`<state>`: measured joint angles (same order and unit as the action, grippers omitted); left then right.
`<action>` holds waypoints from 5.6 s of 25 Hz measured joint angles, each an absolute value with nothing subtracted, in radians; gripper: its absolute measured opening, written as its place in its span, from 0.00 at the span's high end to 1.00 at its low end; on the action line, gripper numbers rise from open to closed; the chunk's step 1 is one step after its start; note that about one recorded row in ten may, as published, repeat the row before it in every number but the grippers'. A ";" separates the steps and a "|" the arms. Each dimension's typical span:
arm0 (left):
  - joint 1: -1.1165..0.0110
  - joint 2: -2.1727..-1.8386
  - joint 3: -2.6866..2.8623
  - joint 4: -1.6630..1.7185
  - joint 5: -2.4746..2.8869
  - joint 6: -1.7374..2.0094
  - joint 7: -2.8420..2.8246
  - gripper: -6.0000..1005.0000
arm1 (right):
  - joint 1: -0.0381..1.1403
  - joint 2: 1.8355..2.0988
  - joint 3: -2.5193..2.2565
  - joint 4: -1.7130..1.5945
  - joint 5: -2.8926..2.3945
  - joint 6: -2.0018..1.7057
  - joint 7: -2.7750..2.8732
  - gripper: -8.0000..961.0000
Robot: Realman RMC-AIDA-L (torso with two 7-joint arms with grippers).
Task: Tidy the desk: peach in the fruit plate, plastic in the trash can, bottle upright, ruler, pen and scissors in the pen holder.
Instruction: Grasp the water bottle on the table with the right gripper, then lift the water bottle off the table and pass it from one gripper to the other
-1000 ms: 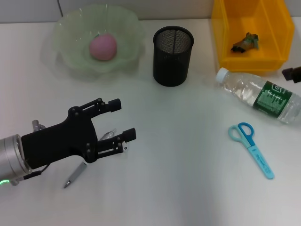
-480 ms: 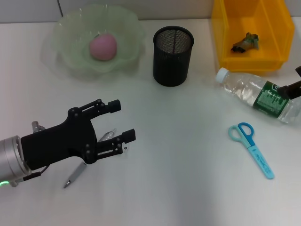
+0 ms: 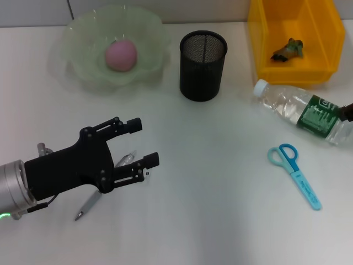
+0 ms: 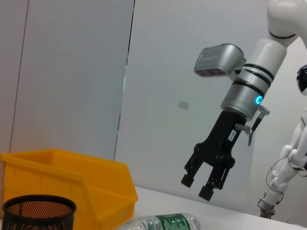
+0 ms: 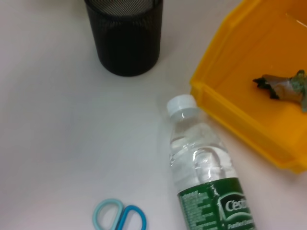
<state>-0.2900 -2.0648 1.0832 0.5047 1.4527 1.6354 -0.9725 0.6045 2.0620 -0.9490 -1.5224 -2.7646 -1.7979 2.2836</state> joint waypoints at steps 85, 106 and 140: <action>-0.309 -2.066 1.080 0.505 1.453 1.589 -0.973 0.22 | 0.613 2.082 -1.128 -1.196 -2.753 -1.392 2.172 0.17; -0.322 -2.065 1.079 0.505 1.453 1.574 -0.973 0.22 | 0.647 2.080 -1.132 -1.079 -2.757 -1.321 2.165 0.17; -0.328 -2.063 1.078 0.505 1.450 1.571 -0.960 0.22 | 0.566 2.083 -1.158 -1.143 -2.583 -1.296 2.098 0.21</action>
<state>-0.3283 -2.0632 1.0783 0.5047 1.4499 1.5709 -0.9602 0.5659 2.0831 -1.1582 -1.1433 -2.5827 -1.2956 2.0977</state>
